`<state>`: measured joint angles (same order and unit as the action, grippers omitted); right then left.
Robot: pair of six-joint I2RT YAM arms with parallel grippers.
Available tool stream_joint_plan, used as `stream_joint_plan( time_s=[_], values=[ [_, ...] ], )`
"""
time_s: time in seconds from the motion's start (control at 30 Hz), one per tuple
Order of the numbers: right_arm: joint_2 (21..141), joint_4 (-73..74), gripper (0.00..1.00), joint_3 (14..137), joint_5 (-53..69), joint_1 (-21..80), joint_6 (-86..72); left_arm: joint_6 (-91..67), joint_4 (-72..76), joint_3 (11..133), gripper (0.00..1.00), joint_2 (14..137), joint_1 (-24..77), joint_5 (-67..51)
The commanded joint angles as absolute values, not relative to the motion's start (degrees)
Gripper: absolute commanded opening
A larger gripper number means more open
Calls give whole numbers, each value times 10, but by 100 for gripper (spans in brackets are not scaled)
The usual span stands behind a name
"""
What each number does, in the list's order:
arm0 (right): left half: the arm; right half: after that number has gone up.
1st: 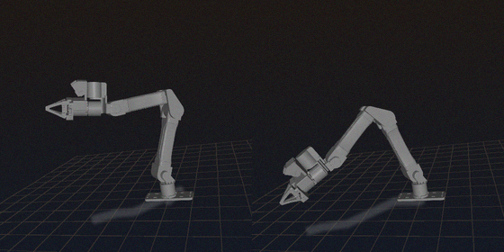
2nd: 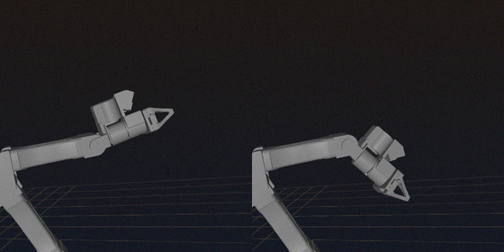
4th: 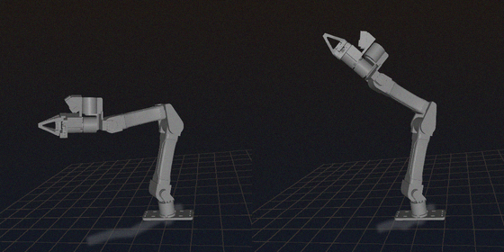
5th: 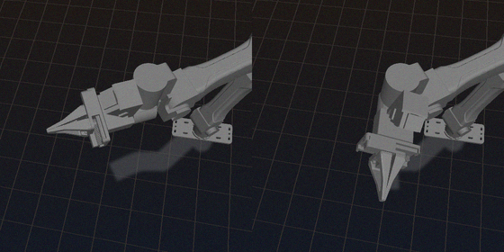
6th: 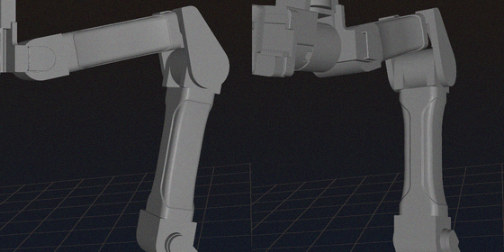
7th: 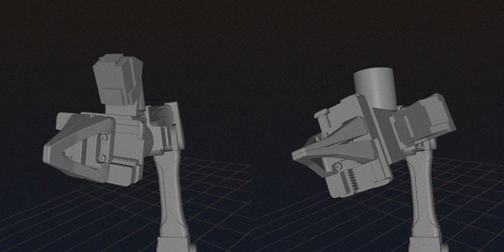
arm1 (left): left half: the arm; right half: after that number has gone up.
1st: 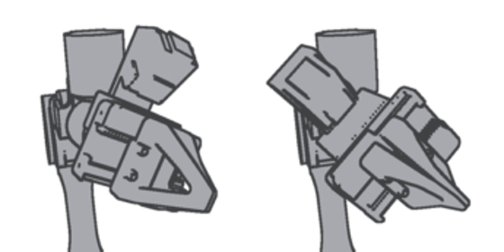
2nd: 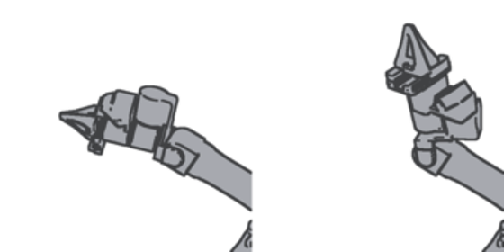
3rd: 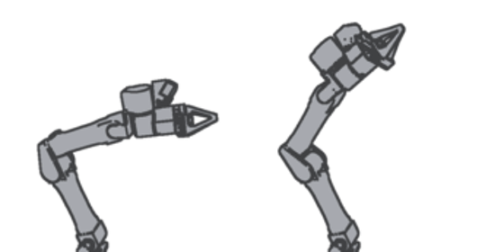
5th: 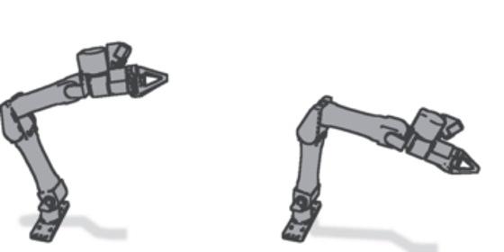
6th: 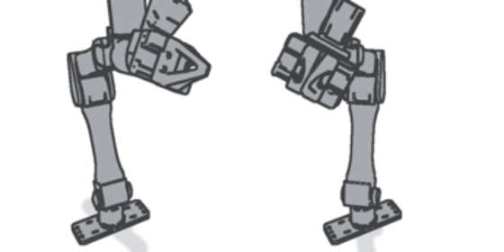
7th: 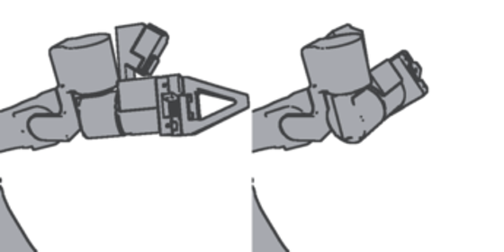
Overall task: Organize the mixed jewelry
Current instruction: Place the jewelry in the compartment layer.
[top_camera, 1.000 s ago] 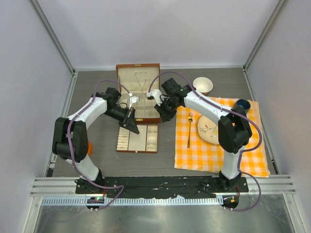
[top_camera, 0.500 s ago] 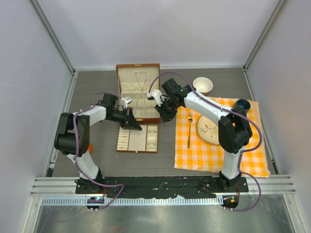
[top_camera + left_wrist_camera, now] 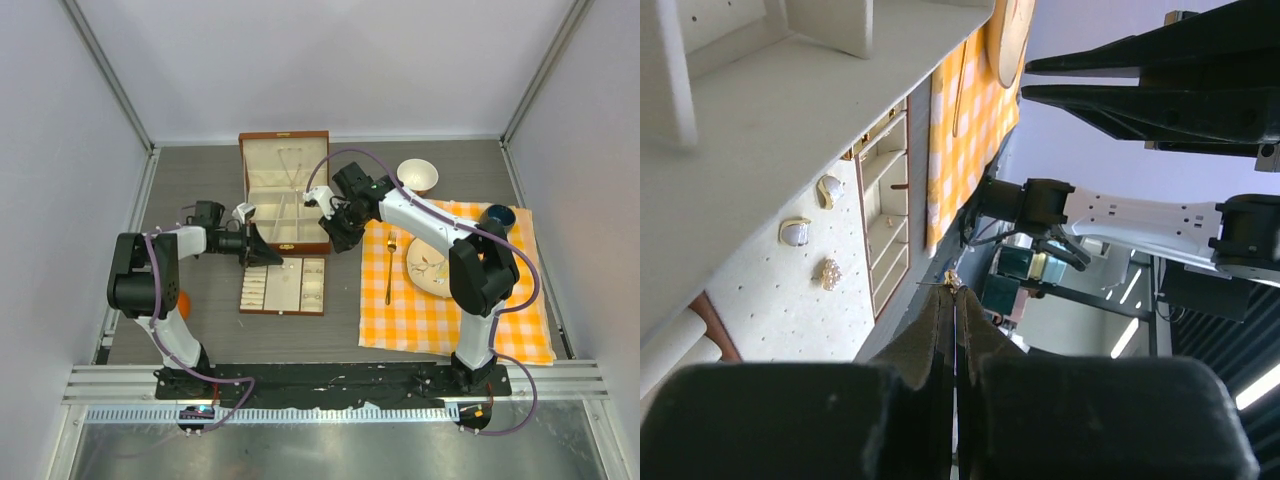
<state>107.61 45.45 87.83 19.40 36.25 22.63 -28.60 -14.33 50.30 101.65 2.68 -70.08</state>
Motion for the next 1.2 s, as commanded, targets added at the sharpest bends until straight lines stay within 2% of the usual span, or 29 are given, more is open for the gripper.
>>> stream_joint_plan(
  time_s=[0.0, 0.37, 1.0, 1.17],
  values=[
    [1056, 441, 21, 882, 195, 362, 231, -332, -99, 492, 0, 1001, 19, -737],
    [1051, 444, 20, 880, 196, 362, 229, -416, -29, 442, 0, 905, -14, -679],
    [1063, 440, 21, 870, 201, 364, 232, -439, 18, 360, 0, 867, -18, -586],
    [1066, 440, 20, 871, 198, 364, 232, -442, 22, 359, 0, 906, -9, -585]
  ],
)
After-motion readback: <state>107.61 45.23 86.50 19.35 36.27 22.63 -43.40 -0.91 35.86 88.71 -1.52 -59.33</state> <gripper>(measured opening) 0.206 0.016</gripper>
